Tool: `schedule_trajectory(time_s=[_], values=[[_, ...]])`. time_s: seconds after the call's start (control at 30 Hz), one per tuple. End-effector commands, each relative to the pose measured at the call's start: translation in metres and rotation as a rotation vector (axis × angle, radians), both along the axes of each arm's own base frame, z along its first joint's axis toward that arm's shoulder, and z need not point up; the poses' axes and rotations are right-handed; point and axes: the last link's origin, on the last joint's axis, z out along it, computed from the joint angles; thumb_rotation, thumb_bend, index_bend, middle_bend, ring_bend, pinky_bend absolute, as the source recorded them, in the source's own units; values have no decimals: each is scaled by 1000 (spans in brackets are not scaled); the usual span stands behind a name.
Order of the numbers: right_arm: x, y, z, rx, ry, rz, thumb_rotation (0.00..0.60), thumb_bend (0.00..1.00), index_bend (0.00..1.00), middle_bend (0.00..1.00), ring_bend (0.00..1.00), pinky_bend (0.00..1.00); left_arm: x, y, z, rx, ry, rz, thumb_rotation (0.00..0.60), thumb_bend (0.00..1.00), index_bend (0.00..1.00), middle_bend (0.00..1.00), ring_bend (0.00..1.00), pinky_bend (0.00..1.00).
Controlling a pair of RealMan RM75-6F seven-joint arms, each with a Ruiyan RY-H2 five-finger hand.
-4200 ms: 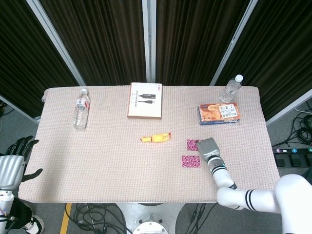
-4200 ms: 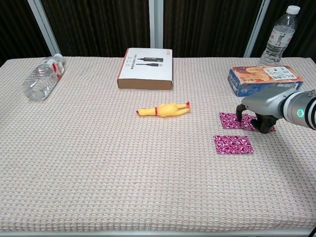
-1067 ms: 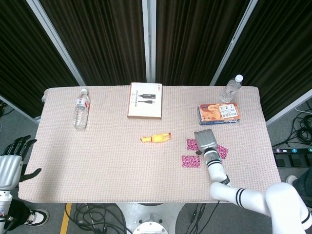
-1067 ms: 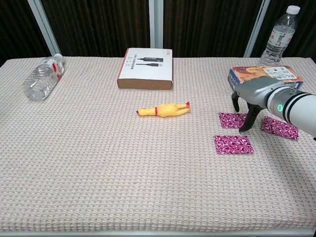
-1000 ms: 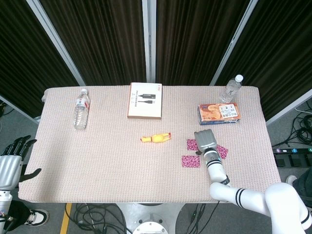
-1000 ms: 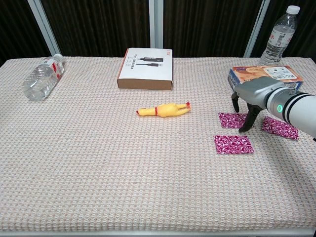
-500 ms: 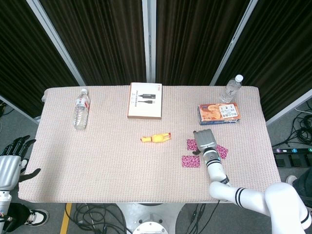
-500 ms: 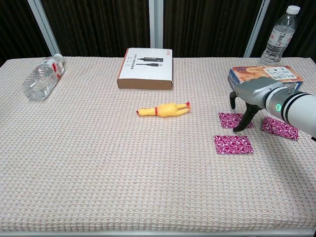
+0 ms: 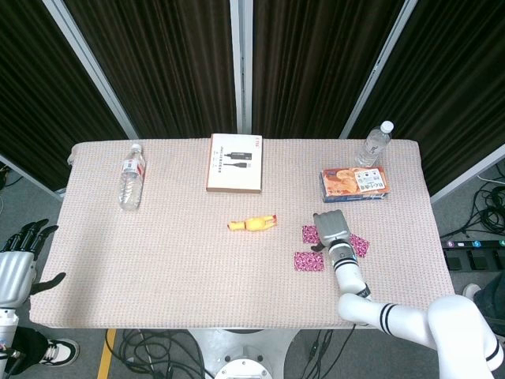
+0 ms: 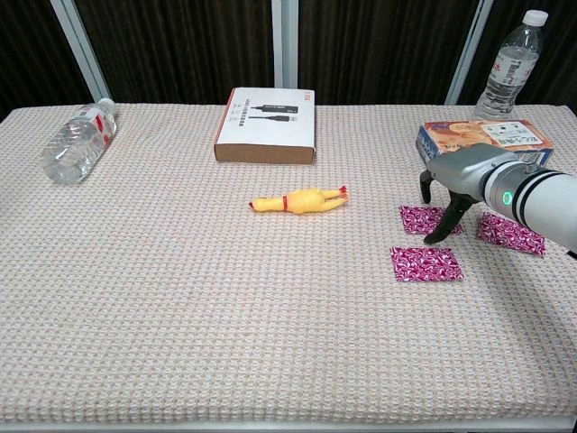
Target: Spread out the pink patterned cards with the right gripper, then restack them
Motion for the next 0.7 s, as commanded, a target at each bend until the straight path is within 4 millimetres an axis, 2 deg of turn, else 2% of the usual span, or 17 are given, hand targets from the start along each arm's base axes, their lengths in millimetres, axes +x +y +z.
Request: schedule_trajectory(time_s=[0.03,0.13,0.27,0.7], values=[[0,0,0,1,-1,-1,407,30,358,1000,863,902,0,0,0,0,0,0,600,0,227,220,134,241],[0,1,-1,4,0,-4,427,38,390,1000,862,902,0,0,0,-1,0,0,600,0,227,219,134,241],[-1,1,-1,5,6,-12,489,52,416,1000,862,902,0,0,0,0,0,1,600,0,227,219,134,241],[0,0,1,0,1,-13,554,71,432,1000,861,902,-1,0,0,-1,0,2,600,0,227,219,134,241]])
